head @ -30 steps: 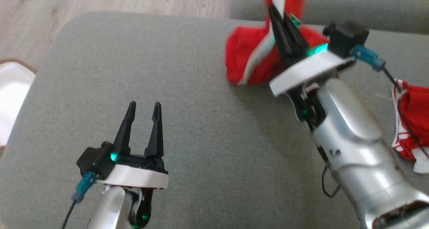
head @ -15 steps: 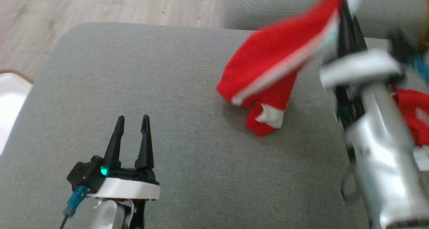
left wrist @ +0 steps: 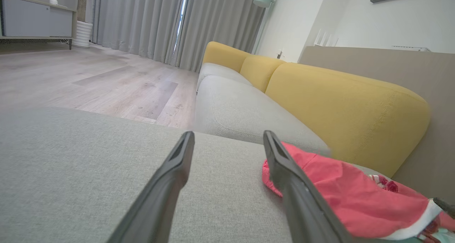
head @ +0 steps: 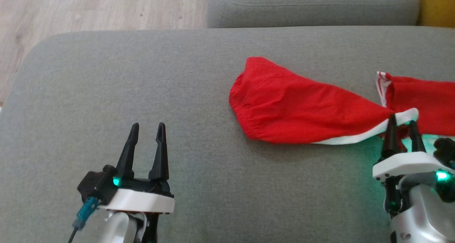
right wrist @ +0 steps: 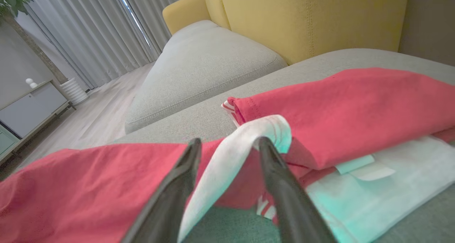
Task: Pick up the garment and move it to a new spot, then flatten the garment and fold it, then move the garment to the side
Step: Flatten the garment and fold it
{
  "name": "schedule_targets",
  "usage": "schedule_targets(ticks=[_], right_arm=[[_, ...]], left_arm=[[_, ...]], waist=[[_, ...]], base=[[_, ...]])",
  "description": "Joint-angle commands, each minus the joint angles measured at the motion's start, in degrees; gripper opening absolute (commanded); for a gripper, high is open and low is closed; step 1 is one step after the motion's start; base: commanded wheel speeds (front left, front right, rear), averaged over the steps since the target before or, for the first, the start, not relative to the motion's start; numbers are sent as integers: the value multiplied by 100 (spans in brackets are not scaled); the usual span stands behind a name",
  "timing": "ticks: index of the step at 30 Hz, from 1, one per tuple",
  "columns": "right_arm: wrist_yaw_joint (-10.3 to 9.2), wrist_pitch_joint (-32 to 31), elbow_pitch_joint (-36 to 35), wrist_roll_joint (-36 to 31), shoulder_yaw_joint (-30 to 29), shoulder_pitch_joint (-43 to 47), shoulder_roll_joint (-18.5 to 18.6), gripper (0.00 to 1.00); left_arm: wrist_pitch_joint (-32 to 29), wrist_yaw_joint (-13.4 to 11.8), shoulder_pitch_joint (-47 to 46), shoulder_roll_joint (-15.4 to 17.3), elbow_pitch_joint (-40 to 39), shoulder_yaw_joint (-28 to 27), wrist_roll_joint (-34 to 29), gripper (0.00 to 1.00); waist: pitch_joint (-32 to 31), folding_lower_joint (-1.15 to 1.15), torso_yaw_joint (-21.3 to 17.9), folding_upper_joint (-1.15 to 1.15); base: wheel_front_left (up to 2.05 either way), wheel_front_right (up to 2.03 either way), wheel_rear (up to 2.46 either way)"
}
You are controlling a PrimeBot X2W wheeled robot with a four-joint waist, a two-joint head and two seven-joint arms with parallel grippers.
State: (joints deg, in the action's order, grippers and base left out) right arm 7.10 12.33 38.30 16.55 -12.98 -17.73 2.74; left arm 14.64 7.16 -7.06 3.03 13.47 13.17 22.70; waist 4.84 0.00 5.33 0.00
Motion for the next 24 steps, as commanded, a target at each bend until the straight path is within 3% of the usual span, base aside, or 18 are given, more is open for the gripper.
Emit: schedule_targets(ticks=[1, 10, 17, 24], right_arm=[[39, 23, -264, -48, 227, -45, 14, 100], [39, 196, -1684, -162, 1285, 604, 14, 100], [39, 178, -2411, -322, 1687, 1036, 14, 100], [39, 31, -2722, -523, 1713, 1258, 14, 100]], left_arm=[[36, 33, -246, 46, -167, -123, -28, 100], [36, 33, -214, 89, -208, -104, -23, 100], [36, 33, -185, 85, -209, -76, -22, 100], [36, 33, -160, 72, -259, -38, -12, 100]], waist=[[-18, 0, -50, 0], [-51, 0, -114, 0], [-88, 0, -100, 0], [-115, 0, -15, 0]], base=[[0, 0, 0], [0, 0, 0], [0, 0, 0], [0, 0, 0]])
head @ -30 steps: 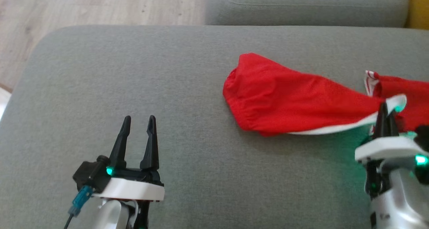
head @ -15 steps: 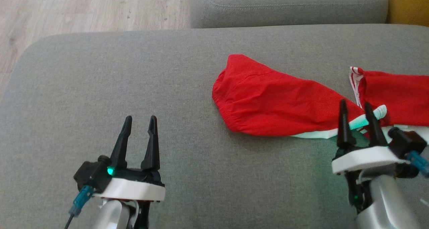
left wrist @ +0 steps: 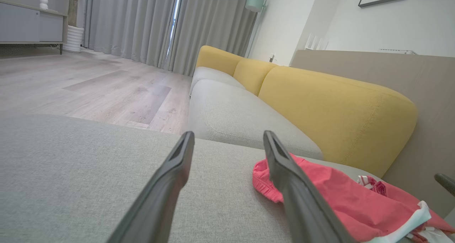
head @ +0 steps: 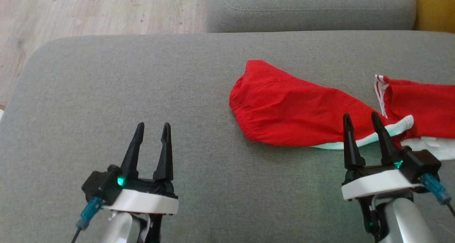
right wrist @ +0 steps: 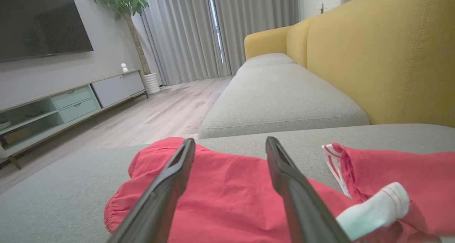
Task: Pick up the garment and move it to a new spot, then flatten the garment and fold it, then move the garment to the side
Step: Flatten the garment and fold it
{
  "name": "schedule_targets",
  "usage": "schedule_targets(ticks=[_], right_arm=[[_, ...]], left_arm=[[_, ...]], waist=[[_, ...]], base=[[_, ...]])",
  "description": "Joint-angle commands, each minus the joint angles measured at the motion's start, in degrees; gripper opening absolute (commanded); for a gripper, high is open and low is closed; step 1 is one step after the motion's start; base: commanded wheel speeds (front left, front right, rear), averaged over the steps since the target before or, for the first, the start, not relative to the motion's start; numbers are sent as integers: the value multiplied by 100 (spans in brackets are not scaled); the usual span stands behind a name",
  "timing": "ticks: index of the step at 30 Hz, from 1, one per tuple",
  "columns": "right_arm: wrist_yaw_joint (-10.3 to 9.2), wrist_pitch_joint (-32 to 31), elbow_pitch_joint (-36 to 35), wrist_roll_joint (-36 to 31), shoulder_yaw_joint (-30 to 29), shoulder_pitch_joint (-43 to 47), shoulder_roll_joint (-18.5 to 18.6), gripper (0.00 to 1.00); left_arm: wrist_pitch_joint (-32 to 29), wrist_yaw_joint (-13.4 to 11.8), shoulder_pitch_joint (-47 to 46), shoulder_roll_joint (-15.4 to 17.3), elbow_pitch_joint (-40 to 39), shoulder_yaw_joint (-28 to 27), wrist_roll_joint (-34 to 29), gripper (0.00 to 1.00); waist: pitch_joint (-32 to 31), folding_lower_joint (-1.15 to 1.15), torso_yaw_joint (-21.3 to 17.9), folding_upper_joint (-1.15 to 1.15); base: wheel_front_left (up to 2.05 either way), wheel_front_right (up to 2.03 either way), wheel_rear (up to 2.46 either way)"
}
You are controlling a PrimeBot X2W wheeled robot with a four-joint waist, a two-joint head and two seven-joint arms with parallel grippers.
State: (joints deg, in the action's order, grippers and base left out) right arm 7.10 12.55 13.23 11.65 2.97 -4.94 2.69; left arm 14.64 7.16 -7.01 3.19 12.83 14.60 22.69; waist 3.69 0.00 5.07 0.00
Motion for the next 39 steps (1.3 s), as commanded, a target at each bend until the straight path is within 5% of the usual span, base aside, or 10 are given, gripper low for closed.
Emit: schedule_targets(ticks=[1, 15, 28, 38, 39], right_arm=[[39, -9, -239, -43, 118, -9, 19, 100], [39, -465, -132, -665, 1218, -487, 172, 100], [39, -903, 1469, -864, 2402, -1529, 544, 100], [39, -850, 2535, -1110, 2307, -2144, 318, 100], [39, -849, 2656, -1114, 2265, -2200, 277, 25]], left_arm=[[36, 33, -159, 55, -200, -181, -11, 100], [36, 33, -292, 47, -167, -69, 29, 100], [36, 33, -469, 43, -83, 69, 108, 100], [36, 33, -529, 29, -90, 87, 138, 100], [36, 33, -529, 28, -89, 85, 138, 100]], waist=[[1, 0, 27, 0], [241, 0, 439, 0], [493, 0, 872, 0], [638, 0, 972, 0], [643, 0, 972, 0]], base=[[0, 0, 0], [0, 0, 0], [0, 0, 0], [0, 0, 0], [0, 0, 0]])
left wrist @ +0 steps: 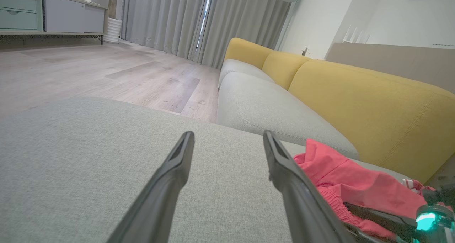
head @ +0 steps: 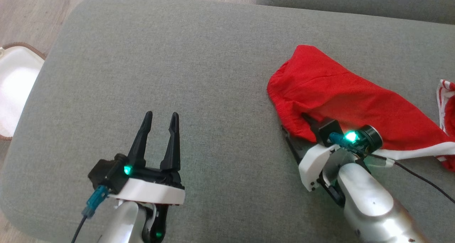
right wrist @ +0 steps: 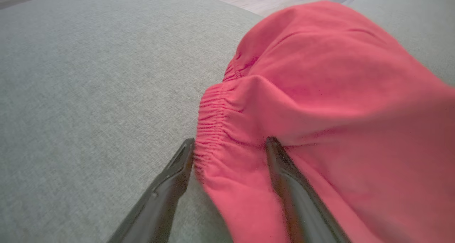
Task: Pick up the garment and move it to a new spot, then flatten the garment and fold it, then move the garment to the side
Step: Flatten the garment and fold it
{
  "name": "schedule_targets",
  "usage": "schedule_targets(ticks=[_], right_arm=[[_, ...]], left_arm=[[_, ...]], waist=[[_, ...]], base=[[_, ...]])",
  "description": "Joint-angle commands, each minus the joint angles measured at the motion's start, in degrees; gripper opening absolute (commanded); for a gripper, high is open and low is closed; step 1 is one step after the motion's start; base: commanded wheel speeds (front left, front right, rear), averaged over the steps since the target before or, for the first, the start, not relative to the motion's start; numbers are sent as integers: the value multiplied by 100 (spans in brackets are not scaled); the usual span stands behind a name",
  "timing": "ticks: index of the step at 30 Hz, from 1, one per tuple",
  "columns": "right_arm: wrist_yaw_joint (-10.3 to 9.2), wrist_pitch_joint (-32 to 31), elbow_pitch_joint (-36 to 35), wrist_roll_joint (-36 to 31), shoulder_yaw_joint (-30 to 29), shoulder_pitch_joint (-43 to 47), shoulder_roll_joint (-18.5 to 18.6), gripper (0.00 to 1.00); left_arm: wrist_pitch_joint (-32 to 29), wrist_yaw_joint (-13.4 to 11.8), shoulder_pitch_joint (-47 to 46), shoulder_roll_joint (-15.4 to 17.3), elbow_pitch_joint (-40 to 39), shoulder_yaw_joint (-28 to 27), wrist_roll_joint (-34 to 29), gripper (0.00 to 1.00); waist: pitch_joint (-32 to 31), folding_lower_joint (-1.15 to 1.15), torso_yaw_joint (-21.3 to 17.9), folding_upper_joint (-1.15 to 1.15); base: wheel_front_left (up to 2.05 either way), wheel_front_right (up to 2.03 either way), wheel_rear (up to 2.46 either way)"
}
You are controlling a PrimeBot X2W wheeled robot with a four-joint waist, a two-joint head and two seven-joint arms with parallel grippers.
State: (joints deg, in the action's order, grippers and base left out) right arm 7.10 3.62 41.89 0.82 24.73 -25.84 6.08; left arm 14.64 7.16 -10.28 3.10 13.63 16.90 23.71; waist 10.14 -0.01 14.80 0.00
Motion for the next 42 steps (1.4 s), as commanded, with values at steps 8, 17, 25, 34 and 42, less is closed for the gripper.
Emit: schedule_targets(ticks=[8, 17, 25, 34, 42], right_arm=[[39, 456, 177, 523, 53, -419, -293, 0], [39, 213, -1289, 2657, 1159, -456, -318, 0], [39, -423, -1807, 3198, 1602, -392, -319, 0], [39, -414, -908, 3464, 2282, -543, -320, 100], [39, 51, -321, 3110, 2046, -816, -320, 100]], left_arm=[[36, 33, -225, 31, -131, -179, 31, 100], [36, 33, -116, 33, -110, -209, -3, 100], [36, 33, -79, 35, -150, -194, -8, 100], [36, 33, -89, 28, -102, -174, 12, 100], [36, 33, -36, 18, -111, -275, -9, 100]], waist=[[-96, 1, -78, 0], [-341, 1, -159, 0], [-354, 1, -21, 0], [-318, 1, 156, 0], [-392, 1, -7, 0]], base=[[0, 0, 0], [0, 0, 0], [0, 0, 0], [0, 0, 0], [0, 0, 0]])
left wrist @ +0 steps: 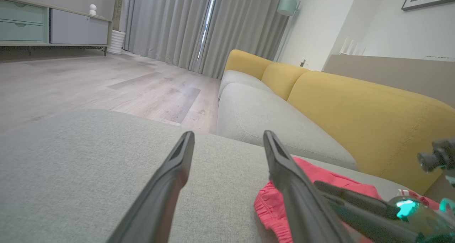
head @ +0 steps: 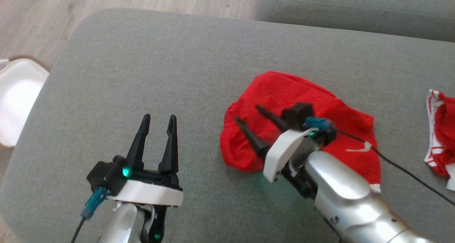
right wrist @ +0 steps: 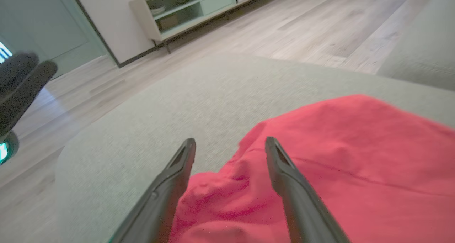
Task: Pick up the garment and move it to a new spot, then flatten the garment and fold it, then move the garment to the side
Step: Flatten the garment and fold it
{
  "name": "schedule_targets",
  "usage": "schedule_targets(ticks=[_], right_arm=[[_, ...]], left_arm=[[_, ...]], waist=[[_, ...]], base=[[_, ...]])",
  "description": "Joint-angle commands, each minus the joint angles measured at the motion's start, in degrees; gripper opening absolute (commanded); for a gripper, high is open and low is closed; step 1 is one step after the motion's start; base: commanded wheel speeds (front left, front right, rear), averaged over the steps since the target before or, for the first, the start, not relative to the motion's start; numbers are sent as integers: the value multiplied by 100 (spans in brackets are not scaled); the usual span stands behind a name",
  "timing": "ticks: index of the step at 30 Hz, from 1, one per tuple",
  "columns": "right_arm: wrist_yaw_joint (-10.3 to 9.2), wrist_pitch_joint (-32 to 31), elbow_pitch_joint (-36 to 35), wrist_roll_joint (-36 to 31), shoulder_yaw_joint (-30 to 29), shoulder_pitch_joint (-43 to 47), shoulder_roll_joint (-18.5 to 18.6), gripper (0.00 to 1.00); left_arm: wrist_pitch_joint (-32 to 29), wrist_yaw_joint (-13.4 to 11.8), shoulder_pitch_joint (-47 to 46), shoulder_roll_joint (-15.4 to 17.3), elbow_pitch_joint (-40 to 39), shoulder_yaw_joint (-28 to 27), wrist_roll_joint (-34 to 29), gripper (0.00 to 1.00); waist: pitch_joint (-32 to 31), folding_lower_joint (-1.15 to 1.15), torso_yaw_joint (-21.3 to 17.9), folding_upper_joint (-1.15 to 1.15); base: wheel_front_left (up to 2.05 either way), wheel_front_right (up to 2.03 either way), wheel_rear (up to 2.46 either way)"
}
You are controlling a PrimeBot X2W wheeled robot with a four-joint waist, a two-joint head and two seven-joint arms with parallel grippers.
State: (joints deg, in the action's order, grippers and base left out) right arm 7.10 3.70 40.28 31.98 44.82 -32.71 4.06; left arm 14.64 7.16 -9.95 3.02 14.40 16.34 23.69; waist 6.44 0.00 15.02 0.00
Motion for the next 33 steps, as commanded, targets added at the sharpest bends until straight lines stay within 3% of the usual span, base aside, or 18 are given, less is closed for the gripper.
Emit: schedule_targets(ticks=[1, 9, 15, 20, 27, 33], right_arm=[[39, 116, -90, -70, -87, -145, -118, 100], [39, 637, -20, -828, -1243, 72, 87, 100], [39, 893, -609, -1449, -2521, 796, 356, 100], [39, 1011, -1370, -1967, -3596, 1703, 233, 100], [39, 1048, -2171, -2370, -4226, 2730, -44, 100], [39, 930, -2481, -2450, -4271, 2970, -111, 100]], left_arm=[[36, 33, -60, 25, -192, -230, -12, 100], [36, 33, 18, 22, -256, -288, -74, 100], [36, 33, 111, 37, -303, -317, -109, 100], [36, 33, 171, 44, -338, -302, -127, 100], [36, 33, 218, 60, -329, -214, -138, 100], [36, 33, 212, 63, -299, -155, -119, 100]], waist=[[-47, 0, -69, 0], [-192, 0, -411, 0], [-287, 0, -610, 0], [-344, 0, -712, 0], [-374, 0, -773, 0], [-369, 0, -789, 0]], base=[[0, 0, 0], [0, 0, 0], [0, 0, 0], [0, 0, 0], [0, 0, 0], [0, 0, 0]])
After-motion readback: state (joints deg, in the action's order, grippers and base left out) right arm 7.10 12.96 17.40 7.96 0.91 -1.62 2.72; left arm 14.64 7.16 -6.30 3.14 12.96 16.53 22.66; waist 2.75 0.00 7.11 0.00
